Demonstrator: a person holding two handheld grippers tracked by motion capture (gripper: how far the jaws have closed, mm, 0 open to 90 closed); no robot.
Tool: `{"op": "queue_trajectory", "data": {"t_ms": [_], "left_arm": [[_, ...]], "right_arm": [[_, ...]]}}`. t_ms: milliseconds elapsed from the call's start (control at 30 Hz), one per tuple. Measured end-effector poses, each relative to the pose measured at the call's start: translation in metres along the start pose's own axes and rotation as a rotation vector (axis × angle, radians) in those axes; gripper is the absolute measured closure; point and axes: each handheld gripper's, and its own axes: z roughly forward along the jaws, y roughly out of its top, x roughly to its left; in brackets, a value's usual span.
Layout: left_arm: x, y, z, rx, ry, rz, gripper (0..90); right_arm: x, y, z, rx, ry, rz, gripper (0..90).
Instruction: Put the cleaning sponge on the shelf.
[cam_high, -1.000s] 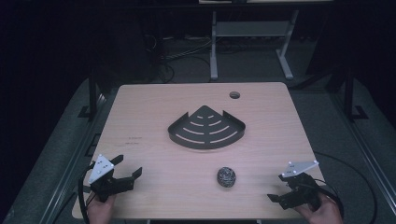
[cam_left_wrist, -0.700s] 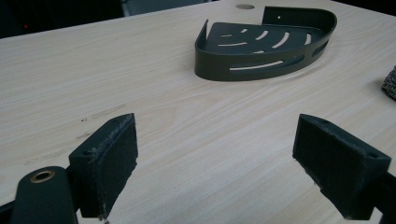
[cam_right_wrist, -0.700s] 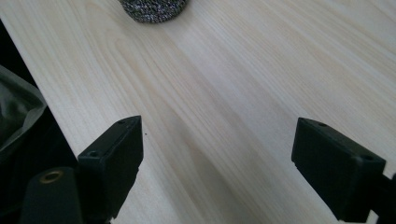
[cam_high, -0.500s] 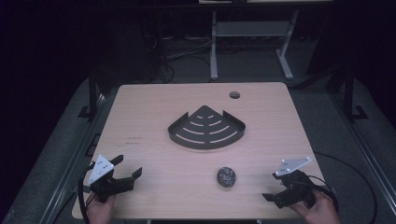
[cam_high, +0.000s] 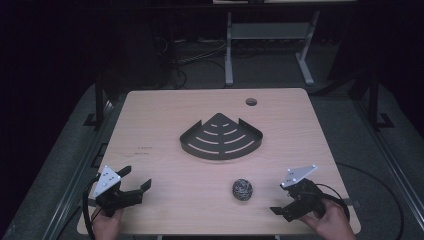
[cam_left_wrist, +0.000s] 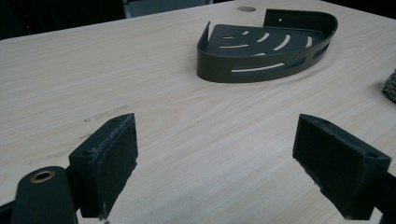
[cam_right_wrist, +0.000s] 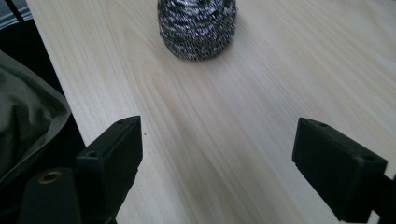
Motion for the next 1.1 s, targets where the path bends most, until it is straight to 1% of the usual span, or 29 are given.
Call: {"op": "queue_trajectory", "data": {"t_ms": [67,133,200,467,567,633,967,1100], "left_arm": [[0.0,0.0,0.0,-0.001,0.002,0.001,13.3],[0.0,0.0,0.0,-0.002,0.001,0.0,13.3],[0.001,0.0,-0.001,-0.002,0.002,-0.003,13.3],[0.0,0.001,-0.001,-0.004,-0.001,-0.004,13.3],[0.0,0.0,-0.001,-0.004,0.0,-0.002,13.3],[0.0,0.001,-0.001,-0.006,0.0,-0.007,13.3],[0.001,0.001,-0.001,-0.013,-0.002,-0.006,13.3],[0.001,0.001,-0.002,-0.014,-0.003,-0.008,13.3]], "right_arm": [[0.002,0.006,0.003,0.005,0.006,-0.012,15.6],[0.002,0.008,0.004,0.007,0.008,-0.018,15.5],[0.004,0.016,0.008,0.011,0.017,-0.035,15.4],[0.008,0.033,0.02,0.026,0.037,-0.079,15.3],[0.008,0.037,0.024,0.03,0.046,-0.088,15.3],[0.009,0.04,0.026,0.04,0.049,-0.086,15.3],[0.01,0.058,0.038,0.063,0.065,-0.115,15.3],[0.01,0.062,0.041,0.071,0.069,-0.114,15.3]]}}
